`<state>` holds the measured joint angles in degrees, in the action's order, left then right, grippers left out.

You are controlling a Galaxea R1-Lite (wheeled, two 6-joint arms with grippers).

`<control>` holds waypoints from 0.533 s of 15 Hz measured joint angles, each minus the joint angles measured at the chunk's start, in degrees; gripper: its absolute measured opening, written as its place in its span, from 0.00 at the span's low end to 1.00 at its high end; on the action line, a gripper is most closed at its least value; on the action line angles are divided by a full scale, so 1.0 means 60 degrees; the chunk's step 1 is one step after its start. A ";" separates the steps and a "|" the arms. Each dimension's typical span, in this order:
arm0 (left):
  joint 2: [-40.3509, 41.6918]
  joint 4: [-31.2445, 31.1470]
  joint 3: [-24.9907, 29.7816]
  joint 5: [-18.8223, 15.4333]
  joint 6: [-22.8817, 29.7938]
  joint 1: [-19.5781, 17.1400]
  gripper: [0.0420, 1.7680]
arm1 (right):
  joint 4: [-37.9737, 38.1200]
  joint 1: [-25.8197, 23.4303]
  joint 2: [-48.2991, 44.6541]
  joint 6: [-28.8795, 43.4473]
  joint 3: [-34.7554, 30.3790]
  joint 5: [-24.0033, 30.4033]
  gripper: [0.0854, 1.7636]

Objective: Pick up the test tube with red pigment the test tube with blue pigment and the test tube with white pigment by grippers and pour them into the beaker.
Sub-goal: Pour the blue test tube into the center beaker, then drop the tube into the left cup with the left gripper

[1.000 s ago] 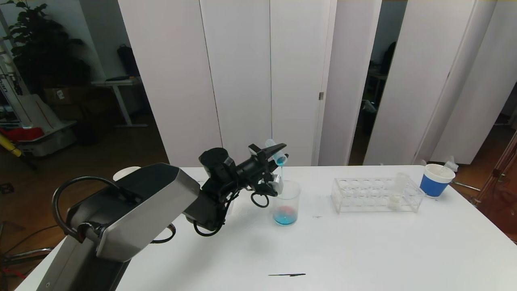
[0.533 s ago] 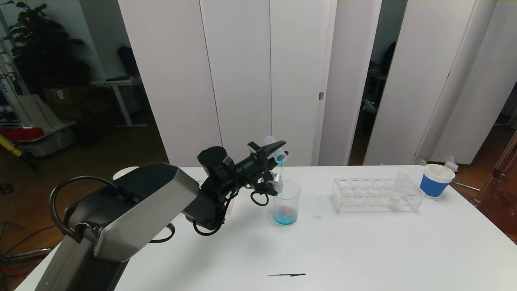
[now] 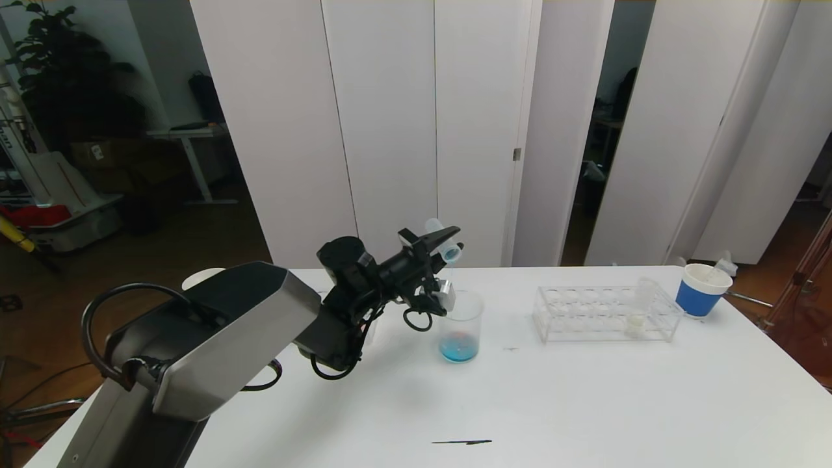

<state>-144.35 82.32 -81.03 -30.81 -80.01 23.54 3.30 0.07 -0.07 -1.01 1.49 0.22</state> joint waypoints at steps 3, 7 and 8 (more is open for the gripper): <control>0.0010 -0.0197 0.0004 0.0016 0.0055 -0.0047 0.31 | 0.0000 0.0000 0.0000 -0.0004 0.0000 0.0000 0.99; 0.0349 -0.1083 0.0051 0.0205 0.0701 -0.0116 0.31 | 0.0000 0.0000 0.0000 -0.0004 -0.0002 0.0004 0.99; 0.0587 -0.1749 0.0106 0.0404 0.1000 -0.0177 0.31 | 0.0000 0.0000 0.0000 -0.0004 0.0000 0.0000 0.99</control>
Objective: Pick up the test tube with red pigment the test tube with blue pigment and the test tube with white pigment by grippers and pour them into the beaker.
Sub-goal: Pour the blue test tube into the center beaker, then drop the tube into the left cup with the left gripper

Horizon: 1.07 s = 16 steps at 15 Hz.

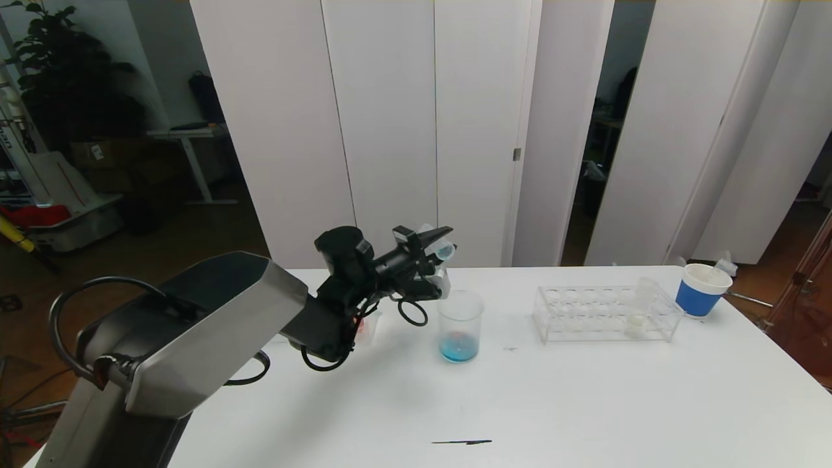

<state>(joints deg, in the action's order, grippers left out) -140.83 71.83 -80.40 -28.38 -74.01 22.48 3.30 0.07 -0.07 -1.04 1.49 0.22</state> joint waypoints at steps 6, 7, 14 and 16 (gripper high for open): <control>0.2225 -0.3592 0.0230 0.2769 0.4320 -0.0266 0.31 | 0.0004 0.0000 0.0000 0.0000 0.0000 0.0004 0.99; 0.2588 -0.3887 0.0193 0.3499 0.5311 -0.0278 0.31 | 0.0000 0.0000 0.0000 0.0000 0.0000 0.0004 0.99; 0.4830 -0.6776 0.0276 0.6089 1.1160 -0.1304 0.31 | 0.0004 0.0000 0.0000 0.0000 0.0000 0.0004 0.99; 0.5427 -0.8208 0.0542 0.6181 1.2284 -0.2024 0.31 | 0.0000 0.0000 0.0000 0.0000 0.0000 0.0004 0.99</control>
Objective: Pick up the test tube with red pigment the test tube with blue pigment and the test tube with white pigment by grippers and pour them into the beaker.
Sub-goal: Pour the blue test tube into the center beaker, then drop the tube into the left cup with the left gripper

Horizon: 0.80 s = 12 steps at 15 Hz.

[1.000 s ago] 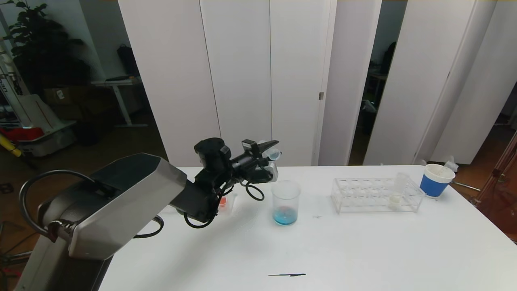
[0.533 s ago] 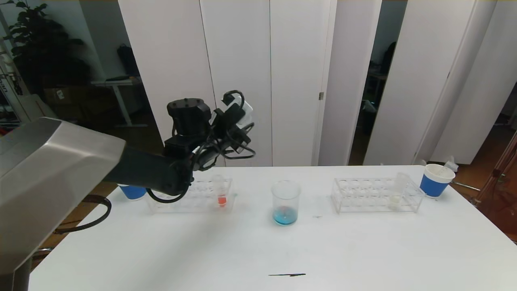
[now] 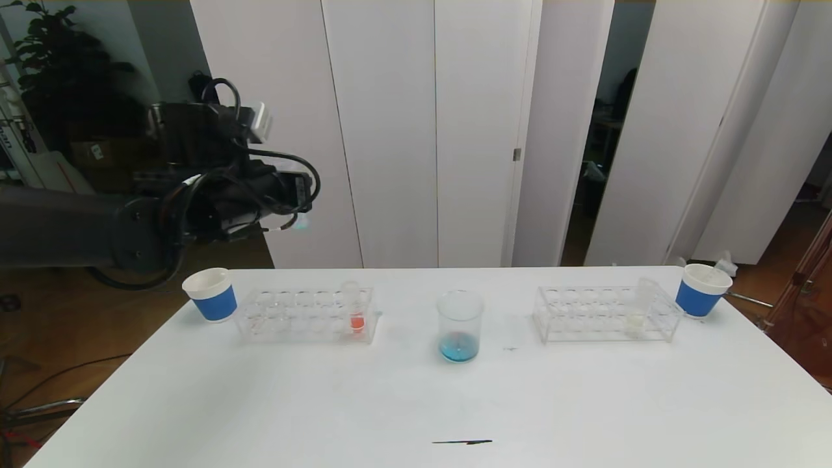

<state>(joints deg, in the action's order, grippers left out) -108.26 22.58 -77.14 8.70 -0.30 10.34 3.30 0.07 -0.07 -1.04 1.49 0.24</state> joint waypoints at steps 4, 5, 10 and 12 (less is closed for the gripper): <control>0.0463 -0.0447 0.0715 0.0713 0.0486 -0.1300 0.31 | 0.0000 0.0000 0.0000 0.0000 0.0000 -0.0004 0.99; 0.0427 -0.0199 0.0809 0.0910 0.0486 -0.1532 0.31 | 0.0000 -0.0004 0.0000 -0.0002 0.0000 -0.0004 0.99; -0.0473 0.1837 0.0591 0.1093 0.0435 -0.2682 0.31 | 0.0004 0.0000 0.0000 0.0000 0.0000 0.0000 0.99; -0.1154 0.3233 0.0445 0.1158 0.0427 -0.3013 0.31 | 0.0000 0.0000 0.0000 0.0004 0.0000 -0.0004 0.99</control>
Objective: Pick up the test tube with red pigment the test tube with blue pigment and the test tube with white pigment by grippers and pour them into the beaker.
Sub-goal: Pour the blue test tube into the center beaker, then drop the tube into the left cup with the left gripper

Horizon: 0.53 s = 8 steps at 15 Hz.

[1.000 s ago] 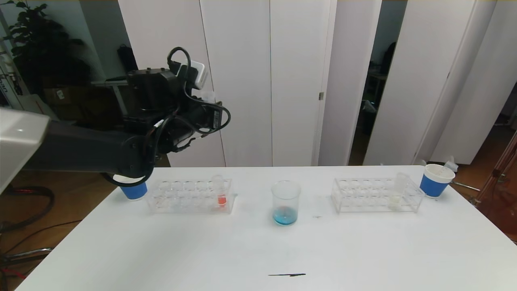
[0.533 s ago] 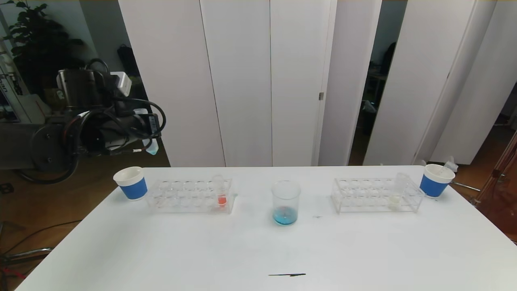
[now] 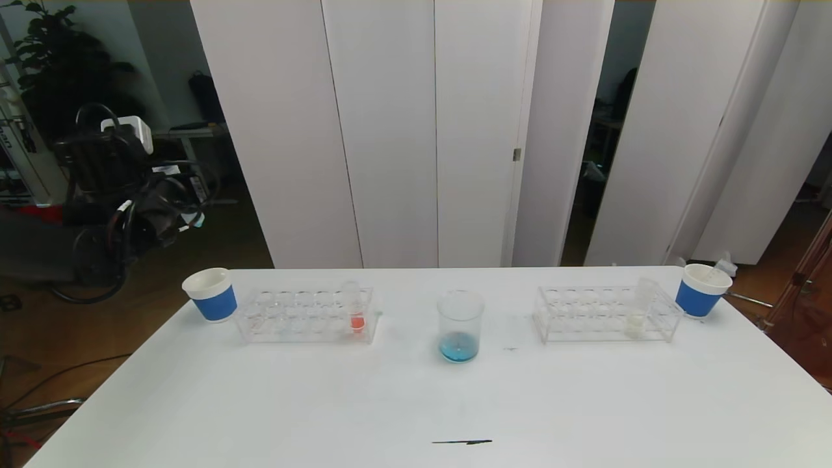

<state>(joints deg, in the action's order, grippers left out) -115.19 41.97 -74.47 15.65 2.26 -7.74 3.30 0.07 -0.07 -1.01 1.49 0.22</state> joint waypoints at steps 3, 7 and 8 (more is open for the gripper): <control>-0.1180 0.1660 -0.0055 0.0274 -0.0124 -0.0368 0.31 | 0.0000 0.0000 0.0000 0.0000 0.0000 0.0004 0.99; -0.2397 0.2265 0.0252 0.0419 -0.0299 -0.0547 0.31 | 0.0000 0.0000 0.0000 0.0000 0.0000 0.0004 0.99; -0.2554 0.2265 0.0362 0.0376 -0.0291 -0.0538 0.31 | 0.0000 -0.0004 0.0000 0.0000 0.0000 0.0004 0.99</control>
<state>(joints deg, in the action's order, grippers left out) -130.51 55.56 -72.30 17.91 0.51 -10.97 3.30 0.05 -0.07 -1.01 1.49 0.24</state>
